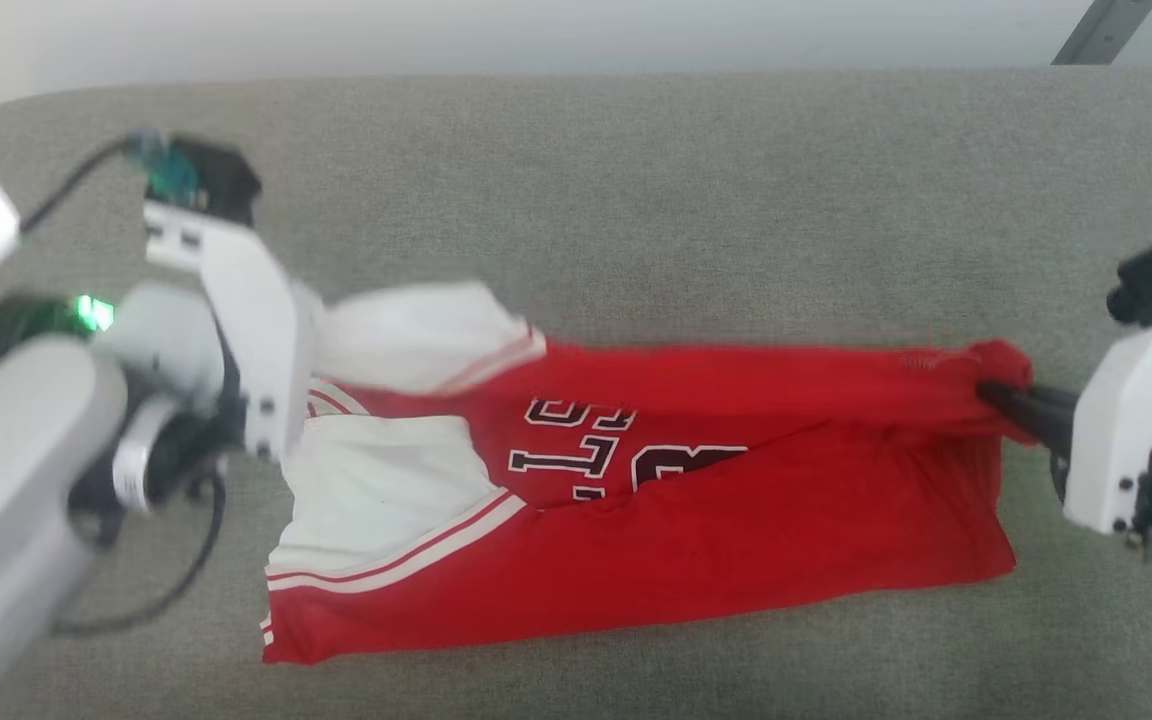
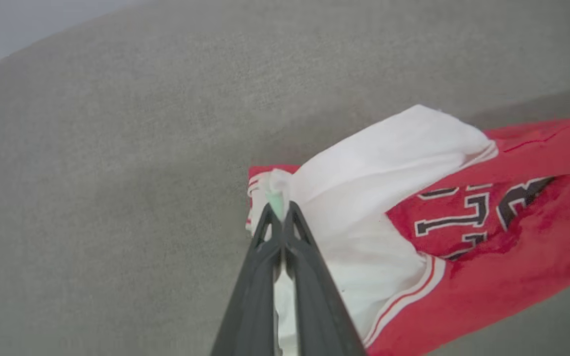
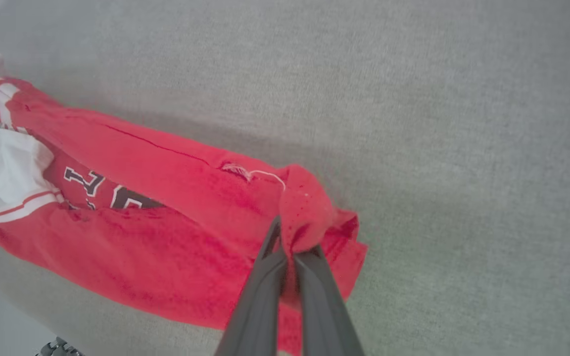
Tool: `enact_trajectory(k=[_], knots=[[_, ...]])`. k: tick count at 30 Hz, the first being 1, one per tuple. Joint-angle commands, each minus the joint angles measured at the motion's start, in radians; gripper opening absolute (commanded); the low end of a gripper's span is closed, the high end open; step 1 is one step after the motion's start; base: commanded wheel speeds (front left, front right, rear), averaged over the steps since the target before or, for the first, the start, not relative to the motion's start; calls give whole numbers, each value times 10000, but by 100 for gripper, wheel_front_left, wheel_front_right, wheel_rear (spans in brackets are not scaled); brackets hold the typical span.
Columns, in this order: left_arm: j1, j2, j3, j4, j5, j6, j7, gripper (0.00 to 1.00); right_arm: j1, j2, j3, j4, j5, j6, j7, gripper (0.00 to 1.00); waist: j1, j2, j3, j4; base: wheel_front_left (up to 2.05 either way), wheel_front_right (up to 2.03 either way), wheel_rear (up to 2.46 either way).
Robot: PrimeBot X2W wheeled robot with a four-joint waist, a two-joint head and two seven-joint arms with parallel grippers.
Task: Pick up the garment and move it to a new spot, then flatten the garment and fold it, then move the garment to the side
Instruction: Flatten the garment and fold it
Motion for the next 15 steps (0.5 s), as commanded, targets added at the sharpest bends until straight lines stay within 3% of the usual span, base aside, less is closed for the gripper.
enact_trajectory(k=[1,8,10,13,15], knots=[[676,343,44,-901,-173,580,122,0,399,10,-131,-146,119,-3,117,0,0,-1,22,-3,0,0,0],[2312,850,40,-2429,-585,1723,45,0,1131,199,-368,60,112,-5,177,0,0,-1,64,-17,0,0,0],[2745,844,-51,-2403,-752,1802,-40,0,1198,283,-337,303,44,-3,150,0,0,-1,54,-20,0,0,0],[3188,611,-156,-2017,-1016,1507,-261,0,1135,495,-194,744,86,-3,62,0,0,-1,16,-40,0,0,0],[3406,428,-126,-1544,-1128,1298,-482,24,999,554,-50,1019,5,-3,-52,43,0,-1,-21,-48,0,0,0]])
